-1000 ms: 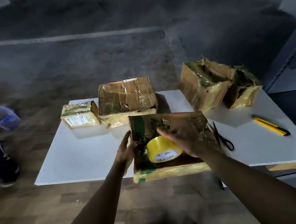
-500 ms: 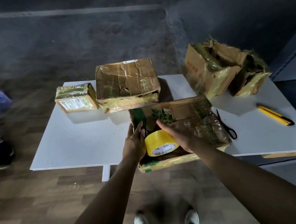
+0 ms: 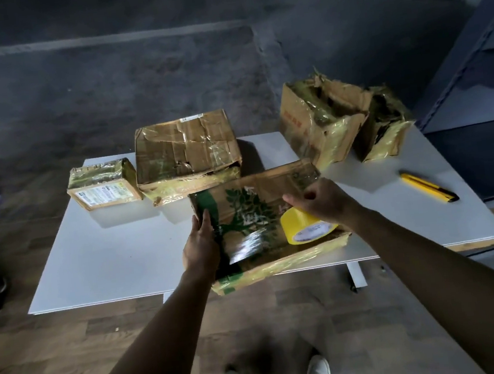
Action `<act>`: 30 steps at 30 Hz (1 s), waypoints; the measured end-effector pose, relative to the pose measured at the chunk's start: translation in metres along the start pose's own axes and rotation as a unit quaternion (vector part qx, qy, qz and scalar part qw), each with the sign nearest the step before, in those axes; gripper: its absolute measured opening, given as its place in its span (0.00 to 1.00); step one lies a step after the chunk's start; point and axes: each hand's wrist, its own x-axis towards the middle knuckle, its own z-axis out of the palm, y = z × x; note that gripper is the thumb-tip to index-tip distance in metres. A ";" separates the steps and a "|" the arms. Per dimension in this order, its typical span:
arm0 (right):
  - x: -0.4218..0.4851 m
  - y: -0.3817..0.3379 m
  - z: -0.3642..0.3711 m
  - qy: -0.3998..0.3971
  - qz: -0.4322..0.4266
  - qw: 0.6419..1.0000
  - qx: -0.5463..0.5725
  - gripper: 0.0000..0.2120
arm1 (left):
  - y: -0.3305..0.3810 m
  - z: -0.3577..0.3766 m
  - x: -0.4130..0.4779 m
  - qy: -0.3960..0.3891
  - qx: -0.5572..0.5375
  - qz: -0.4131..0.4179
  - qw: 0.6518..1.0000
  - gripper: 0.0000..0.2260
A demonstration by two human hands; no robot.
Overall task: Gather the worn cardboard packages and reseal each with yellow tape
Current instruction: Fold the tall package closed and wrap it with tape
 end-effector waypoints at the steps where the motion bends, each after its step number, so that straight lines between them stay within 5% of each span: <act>1: -0.001 0.006 -0.007 0.008 0.013 1.000 -0.016 0.29 | 0.000 -0.001 0.001 0.000 0.011 0.005 1.000 0.31; 7: -0.002 0.024 0.001 0.040 0.057 0.998 0.001 0.29 | 0.017 -0.001 -0.004 0.043 0.144 -0.011 0.989 0.28; 12: 0.000 0.023 -0.003 0.016 0.042 0.999 0.023 0.29 | 0.054 0.021 -0.008 0.086 0.105 0.052 0.989 0.25; 23: 0.000 0.044 0.012 -0.033 0.061 0.976 0.208 0.27 | 0.101 0.066 0.018 0.039 0.113 0.130 0.984 0.29; 27: 0.004 0.053 0.016 -0.036 0.104 0.960 0.257 0.41 | 0.103 0.074 0.021 0.029 0.131 0.128 0.983 0.31; 30: 0.010 0.053 0.008 -0.057 0.090 0.964 0.243 0.32 | 0.103 0.074 0.023 0.032 0.119 0.118 0.985 0.28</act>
